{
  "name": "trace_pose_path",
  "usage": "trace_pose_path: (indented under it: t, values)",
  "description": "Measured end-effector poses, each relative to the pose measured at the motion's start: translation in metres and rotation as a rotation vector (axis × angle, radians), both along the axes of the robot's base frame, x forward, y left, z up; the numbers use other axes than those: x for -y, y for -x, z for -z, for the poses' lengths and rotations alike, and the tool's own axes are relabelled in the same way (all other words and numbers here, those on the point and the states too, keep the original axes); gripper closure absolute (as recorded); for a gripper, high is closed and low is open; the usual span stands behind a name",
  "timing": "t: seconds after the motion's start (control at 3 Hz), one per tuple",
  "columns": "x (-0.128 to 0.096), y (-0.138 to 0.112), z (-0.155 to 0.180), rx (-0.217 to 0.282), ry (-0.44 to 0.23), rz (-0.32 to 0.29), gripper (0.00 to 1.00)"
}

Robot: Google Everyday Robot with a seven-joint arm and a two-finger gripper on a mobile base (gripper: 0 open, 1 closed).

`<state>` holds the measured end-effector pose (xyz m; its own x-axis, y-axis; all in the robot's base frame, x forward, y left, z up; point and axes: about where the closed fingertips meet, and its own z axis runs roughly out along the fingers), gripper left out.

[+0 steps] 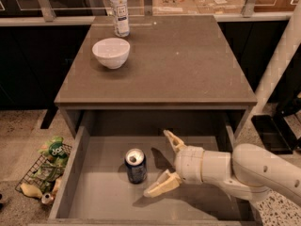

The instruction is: Pick pepsi can from top drawer and place on counter

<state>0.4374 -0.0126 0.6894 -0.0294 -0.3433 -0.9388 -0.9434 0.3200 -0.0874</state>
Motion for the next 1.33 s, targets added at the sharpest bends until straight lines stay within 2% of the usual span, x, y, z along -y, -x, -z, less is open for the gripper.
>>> trace_pose_path:
  t: [0.33,0.67,1.0,1.33]
  values:
    - [-0.016,-0.004,0.012,0.012,-0.048,-0.021,0.0]
    - [-0.033,-0.008,0.017,0.022,-0.098,-0.05,0.13]
    - [-0.048,-0.009,0.02,0.025,-0.136,-0.081,0.29]
    - [-0.067,-0.01,0.023,0.021,-0.167,-0.126,0.53]
